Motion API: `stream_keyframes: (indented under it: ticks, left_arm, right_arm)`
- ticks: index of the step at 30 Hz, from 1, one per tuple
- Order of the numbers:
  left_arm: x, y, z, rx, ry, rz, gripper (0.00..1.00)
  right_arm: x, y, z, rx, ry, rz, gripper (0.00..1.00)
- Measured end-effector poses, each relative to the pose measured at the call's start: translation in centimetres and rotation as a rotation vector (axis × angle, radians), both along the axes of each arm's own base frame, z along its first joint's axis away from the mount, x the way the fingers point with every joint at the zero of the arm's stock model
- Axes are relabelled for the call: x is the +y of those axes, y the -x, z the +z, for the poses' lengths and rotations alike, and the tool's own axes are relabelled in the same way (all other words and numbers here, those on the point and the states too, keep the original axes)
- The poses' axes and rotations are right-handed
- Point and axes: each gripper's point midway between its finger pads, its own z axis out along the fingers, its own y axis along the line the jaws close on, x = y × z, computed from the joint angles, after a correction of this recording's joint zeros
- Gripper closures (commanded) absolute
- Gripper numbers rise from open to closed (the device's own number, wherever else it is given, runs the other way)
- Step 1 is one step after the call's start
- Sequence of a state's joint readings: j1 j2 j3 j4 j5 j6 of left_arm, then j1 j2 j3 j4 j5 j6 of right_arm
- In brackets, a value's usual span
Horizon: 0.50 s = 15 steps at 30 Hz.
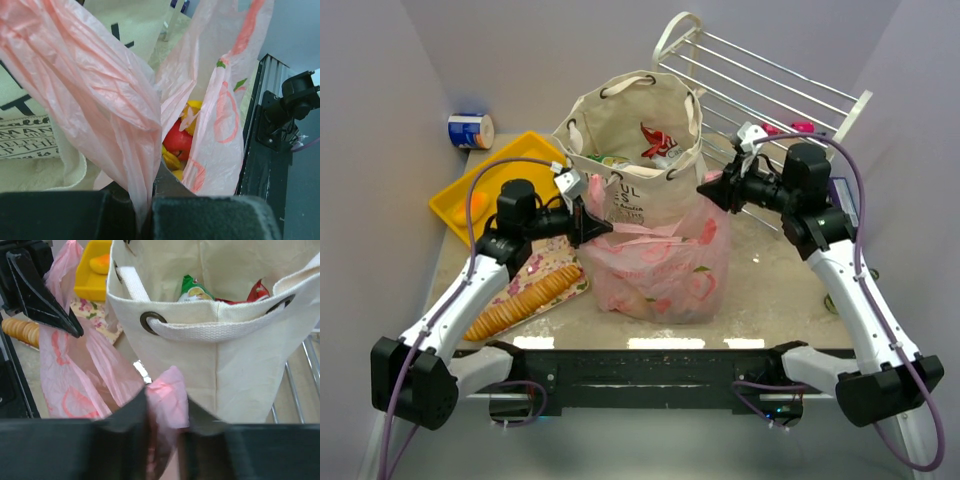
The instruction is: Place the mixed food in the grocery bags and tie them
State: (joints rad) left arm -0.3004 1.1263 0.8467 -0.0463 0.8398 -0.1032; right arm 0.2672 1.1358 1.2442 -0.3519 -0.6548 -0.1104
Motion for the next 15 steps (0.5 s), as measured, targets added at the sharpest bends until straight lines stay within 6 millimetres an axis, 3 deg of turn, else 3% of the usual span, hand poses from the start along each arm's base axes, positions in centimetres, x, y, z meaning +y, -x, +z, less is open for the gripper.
stream_keyframes:
  ticks: [2,6,10,15]
  left_arm:
    - [0.0,0.2,1.1,-0.015,0.025,0.008,1.00]
    - [0.3,0.4,3.2,-0.037,0.072,0.045,1.00]
    - [1.2,-0.8,4.9,-0.039,0.091,0.133,1.00]
    - [2.2,-2.1,5.4,-0.001,0.103,0.216,1.00]
  right_arm:
    - [0.2,0.0,0.6,-0.006,-0.028,0.000,1.00]
    - [-0.5,0.4,2.1,-0.017,-0.064,-0.057,1.00]
    - [-2.2,1.8,4.8,-0.092,-0.083,-0.147,1.00]
    - [-3.9,4.1,7.9,-0.196,-0.107,-0.205,1.00]
